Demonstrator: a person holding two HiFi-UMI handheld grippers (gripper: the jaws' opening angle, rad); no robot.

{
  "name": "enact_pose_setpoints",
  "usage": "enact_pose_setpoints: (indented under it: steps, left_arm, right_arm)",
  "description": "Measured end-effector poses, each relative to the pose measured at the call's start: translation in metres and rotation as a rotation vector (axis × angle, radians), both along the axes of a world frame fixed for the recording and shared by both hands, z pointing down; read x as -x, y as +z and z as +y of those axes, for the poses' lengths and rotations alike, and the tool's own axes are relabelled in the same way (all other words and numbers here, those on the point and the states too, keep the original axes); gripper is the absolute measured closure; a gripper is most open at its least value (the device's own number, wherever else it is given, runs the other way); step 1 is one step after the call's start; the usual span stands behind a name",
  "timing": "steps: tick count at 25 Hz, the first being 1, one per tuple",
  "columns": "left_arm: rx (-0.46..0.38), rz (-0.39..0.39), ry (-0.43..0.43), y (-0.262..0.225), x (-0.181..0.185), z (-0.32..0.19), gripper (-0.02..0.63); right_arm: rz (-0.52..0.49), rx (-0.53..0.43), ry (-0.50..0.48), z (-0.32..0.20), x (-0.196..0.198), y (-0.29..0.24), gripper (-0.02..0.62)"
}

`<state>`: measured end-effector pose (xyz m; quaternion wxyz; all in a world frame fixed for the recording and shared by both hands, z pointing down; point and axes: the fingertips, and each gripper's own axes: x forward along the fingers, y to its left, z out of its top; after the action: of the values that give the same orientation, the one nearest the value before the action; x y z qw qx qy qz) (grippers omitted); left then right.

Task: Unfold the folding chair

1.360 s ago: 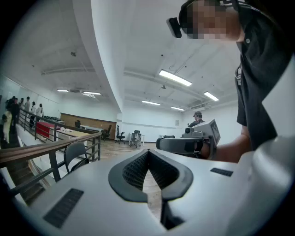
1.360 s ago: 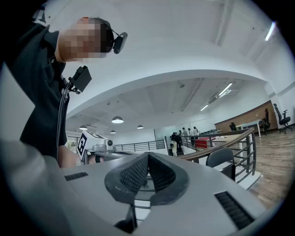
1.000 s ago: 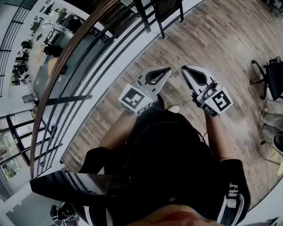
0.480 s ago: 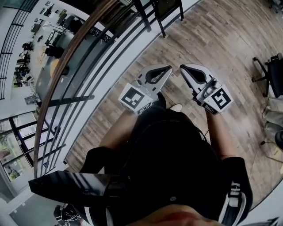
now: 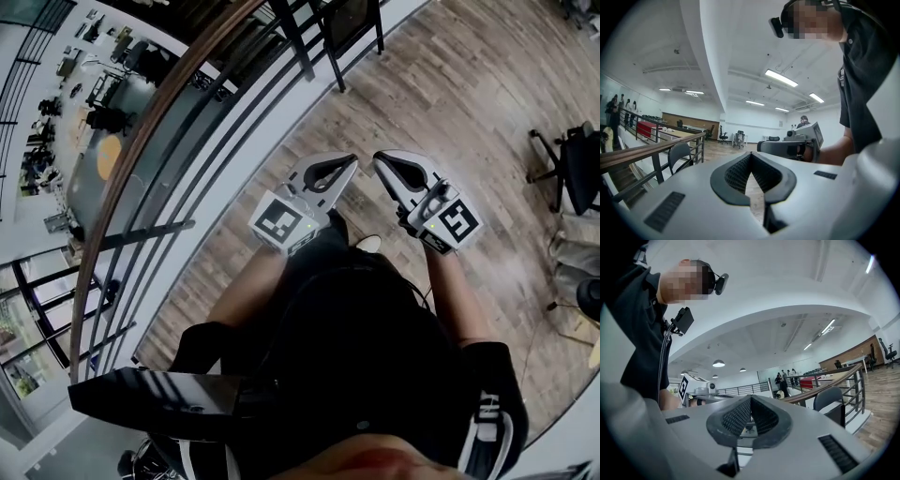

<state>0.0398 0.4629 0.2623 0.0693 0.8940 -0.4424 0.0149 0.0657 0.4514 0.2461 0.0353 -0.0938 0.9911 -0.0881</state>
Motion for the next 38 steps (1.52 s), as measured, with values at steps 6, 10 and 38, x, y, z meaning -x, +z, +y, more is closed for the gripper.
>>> enact_pose_setpoints:
  steps: [6, 10, 38]
  left_arm:
    - [-0.006, 0.030, 0.017, 0.008, 0.045, -0.055, 0.603]
    - [0.000, 0.045, 0.044, 0.010, 0.082, -0.085, 0.603]
    - [0.018, -0.037, -0.114, 0.002, 0.127, -0.339, 0.603]
  right_arm:
    - [0.036, 0.002, 0.011, -0.048, 0.052, 0.009, 0.588]
    - [0.055, -0.009, 0.025, -0.079, 0.090, 0.009, 0.588]
    - [-0.051, -0.015, -0.092, -0.335, 0.125, -0.003, 0.588]
